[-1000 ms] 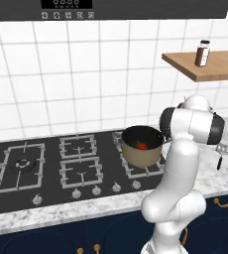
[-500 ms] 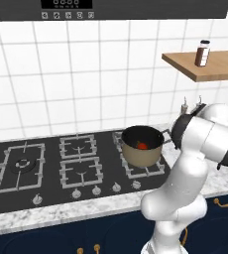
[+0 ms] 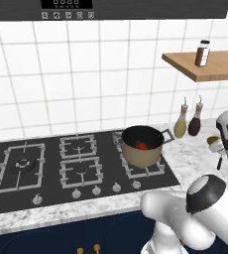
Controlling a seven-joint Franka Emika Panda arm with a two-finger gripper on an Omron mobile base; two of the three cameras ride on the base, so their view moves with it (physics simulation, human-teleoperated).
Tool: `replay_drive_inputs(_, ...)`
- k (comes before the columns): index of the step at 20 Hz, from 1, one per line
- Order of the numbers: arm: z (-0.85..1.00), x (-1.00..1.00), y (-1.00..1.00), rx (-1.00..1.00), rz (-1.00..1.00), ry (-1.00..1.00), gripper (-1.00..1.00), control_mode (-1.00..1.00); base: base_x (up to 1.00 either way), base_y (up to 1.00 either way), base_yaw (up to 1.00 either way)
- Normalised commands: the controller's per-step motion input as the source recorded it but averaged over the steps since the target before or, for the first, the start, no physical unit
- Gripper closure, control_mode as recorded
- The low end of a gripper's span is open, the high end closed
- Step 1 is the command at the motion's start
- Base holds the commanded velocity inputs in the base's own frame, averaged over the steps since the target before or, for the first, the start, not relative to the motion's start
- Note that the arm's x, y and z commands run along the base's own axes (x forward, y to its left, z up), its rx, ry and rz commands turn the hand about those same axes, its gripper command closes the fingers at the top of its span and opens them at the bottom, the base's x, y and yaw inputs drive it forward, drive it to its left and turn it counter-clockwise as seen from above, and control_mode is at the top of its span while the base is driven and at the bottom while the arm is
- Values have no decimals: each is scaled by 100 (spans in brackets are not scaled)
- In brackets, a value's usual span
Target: Put the tomato and avocado in the pot. Retrieve the spatula and lightly stir the vegetables in the pot.
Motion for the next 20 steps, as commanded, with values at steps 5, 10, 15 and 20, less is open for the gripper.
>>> replay_drive_inputs(5,77,-92,60,-13,-4,-25,100,-100,0,0,0)
replay_drive_inputs(10,22,-35,100,-10,0,-9,100,-100,0,0,0)
replay_drive_inputs(15,57,2,90,-14,0,54,100,-100,0,0,0)
replay_drive_inputs(20,3,13,57,-18,-4,32,100,-100,0,0,0)
